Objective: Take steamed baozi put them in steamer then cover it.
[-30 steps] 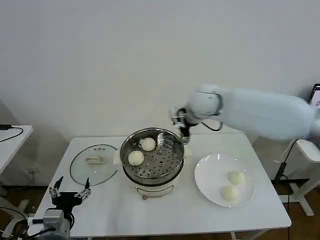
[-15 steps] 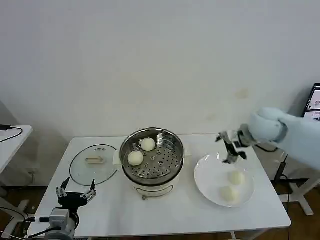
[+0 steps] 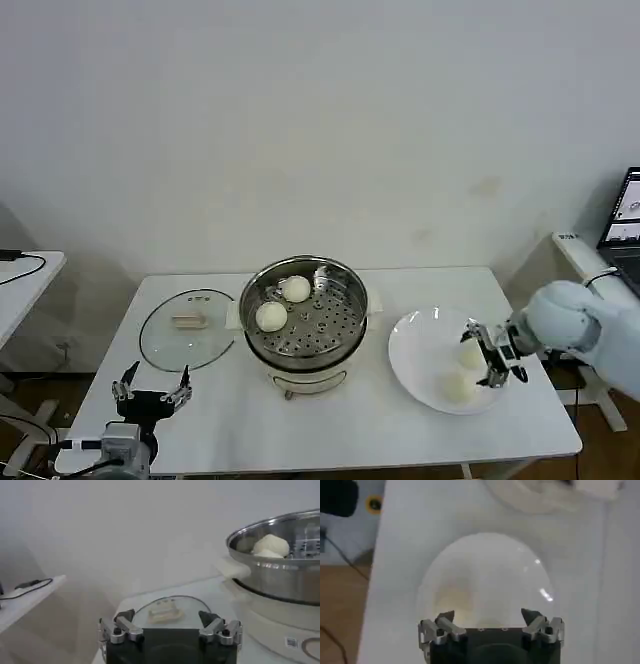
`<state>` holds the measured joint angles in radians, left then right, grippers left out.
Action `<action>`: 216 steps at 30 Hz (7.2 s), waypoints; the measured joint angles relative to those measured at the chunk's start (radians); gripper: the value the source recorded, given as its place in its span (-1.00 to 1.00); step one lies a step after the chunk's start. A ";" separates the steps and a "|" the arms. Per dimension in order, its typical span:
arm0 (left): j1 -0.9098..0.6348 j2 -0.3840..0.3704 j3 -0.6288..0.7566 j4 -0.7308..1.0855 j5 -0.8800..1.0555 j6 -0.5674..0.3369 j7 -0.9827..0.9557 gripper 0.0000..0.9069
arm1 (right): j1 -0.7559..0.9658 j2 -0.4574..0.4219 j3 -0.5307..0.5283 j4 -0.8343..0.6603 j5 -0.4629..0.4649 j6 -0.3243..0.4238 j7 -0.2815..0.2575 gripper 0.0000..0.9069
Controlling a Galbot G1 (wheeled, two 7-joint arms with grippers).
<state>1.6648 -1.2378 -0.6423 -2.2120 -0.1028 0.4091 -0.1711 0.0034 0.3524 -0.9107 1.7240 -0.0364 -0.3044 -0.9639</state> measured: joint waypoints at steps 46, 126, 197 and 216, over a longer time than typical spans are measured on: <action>-0.001 -0.009 -0.014 0.015 0.002 -0.001 0.001 1.00 | -0.085 0.149 0.003 -0.165 -0.022 -0.036 -0.006 0.24; 0.016 -0.029 -0.102 -0.018 -0.039 0.015 -0.001 1.00 | 0.505 0.856 -0.415 -0.246 0.091 0.235 -0.048 0.24; 0.004 0.019 -0.051 -0.016 -0.006 0.021 0.010 1.00 | 0.063 0.173 0.011 -0.336 -0.078 0.072 -0.061 1.00; 0.004 0.018 -0.057 0.001 -0.004 0.022 0.011 1.00 | -0.042 0.301 0.059 -0.491 -0.112 0.066 -0.055 1.00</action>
<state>1.6687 -1.2194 -0.6993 -2.2112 -0.1064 0.4308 -0.1603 -0.0388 0.6530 -0.8521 1.2325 -0.1480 -0.2387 -1.0192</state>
